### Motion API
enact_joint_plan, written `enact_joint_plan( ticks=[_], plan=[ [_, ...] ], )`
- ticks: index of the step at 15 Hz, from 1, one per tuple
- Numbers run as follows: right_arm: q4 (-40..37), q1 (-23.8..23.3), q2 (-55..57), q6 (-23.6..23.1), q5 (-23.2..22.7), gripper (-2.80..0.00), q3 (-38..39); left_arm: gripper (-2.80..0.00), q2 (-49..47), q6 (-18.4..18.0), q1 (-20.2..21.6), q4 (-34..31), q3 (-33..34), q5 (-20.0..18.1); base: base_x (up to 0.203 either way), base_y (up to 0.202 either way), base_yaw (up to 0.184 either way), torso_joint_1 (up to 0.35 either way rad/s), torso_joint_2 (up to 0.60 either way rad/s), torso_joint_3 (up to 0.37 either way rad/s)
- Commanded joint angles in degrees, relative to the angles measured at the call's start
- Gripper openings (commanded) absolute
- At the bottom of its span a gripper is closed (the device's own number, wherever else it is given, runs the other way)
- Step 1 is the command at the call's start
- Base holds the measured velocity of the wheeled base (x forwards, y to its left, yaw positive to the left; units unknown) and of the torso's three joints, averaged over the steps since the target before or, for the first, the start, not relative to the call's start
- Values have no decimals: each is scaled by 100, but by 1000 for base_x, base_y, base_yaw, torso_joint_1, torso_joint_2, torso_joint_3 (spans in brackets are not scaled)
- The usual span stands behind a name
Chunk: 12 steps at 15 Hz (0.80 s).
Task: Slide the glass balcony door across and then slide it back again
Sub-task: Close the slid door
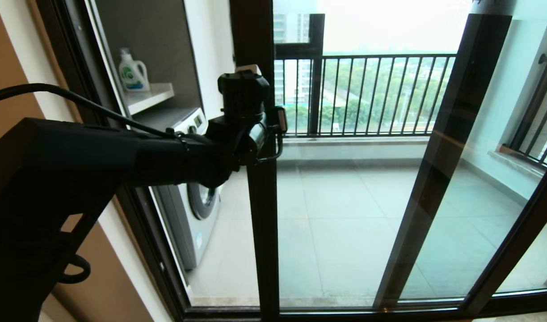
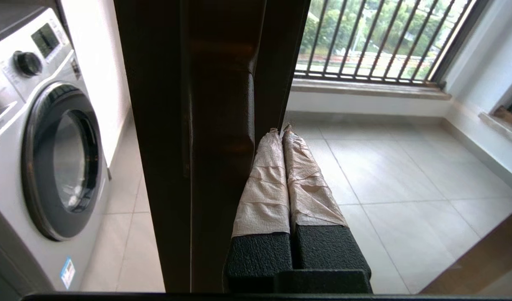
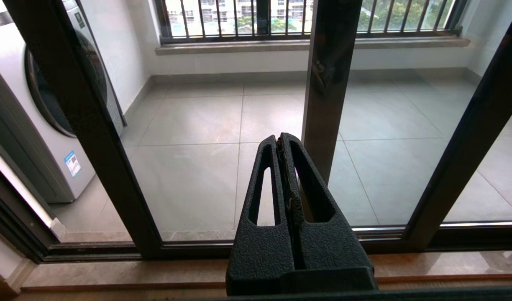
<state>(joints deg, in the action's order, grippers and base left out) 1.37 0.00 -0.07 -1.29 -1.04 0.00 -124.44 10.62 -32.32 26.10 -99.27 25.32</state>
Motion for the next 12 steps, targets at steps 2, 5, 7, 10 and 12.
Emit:
enact_joint_plan(
  ticks=[2, 5, 7, 10, 12],
  plan=[
    [3, 0, -1, -3, -2, -280, 67, -280, 438, -84, 130, 298, 600, -28, 0, 0, 0, 0, 0, 0],
    [3, 0, -1, -3, -2, -280, 62, -280, 447, -77, 287, 300, 611, 77, 0, 0, 0, 0, 0, 0],
    [3, 0, -1, -3, -2, -280, 70, -280, 519, -63, 297, 347, 817, 79, 0, 0, 0, 0, 0, 0],
    [3, 0, -1, -3, -2, -280, 62, -280, 721, -75, 379, 696, 1343, 62, 0, 0, 0, 0, 0, 0],
    [3, 0, -1, -3, -2, -280, 62, -280, 803, -73, 550, 739, 1434, 61, 0, 0, 0, 0, 0, 0]
  ],
)
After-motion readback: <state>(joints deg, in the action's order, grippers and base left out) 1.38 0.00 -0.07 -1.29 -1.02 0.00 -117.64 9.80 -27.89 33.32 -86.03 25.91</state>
